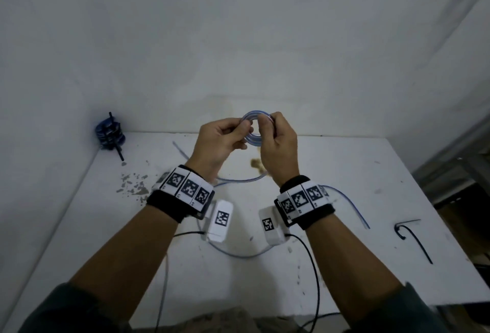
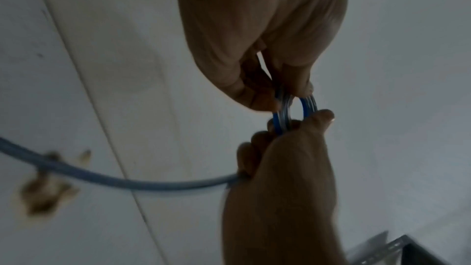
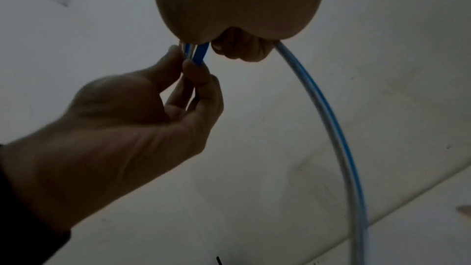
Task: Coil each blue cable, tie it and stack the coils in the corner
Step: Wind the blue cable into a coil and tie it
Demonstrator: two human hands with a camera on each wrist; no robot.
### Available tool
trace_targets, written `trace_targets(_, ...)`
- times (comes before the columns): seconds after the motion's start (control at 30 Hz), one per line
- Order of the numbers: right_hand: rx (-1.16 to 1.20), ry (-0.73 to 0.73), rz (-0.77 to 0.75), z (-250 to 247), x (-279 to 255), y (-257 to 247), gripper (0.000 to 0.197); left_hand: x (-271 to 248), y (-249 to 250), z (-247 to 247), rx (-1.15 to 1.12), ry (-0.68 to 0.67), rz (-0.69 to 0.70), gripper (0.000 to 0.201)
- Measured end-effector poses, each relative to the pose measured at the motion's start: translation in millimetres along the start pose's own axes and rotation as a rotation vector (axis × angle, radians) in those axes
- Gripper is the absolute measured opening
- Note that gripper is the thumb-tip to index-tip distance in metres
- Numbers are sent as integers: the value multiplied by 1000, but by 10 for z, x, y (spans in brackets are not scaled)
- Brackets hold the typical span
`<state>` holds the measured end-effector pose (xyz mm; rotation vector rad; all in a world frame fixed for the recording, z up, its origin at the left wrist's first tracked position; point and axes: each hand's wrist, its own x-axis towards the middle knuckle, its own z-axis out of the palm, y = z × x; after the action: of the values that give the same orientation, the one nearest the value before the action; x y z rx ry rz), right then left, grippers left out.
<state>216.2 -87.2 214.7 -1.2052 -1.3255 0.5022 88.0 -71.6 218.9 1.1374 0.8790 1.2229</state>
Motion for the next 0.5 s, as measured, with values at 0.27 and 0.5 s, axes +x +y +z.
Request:
trace_targets(0.27,119,-256,69,-206,93,-200,19,39,109,-173,4,-16,44,11)
trace_targets(0.5,208,-209,121,-264,86,-161,18,22,125,-128,7,-64,15,11)
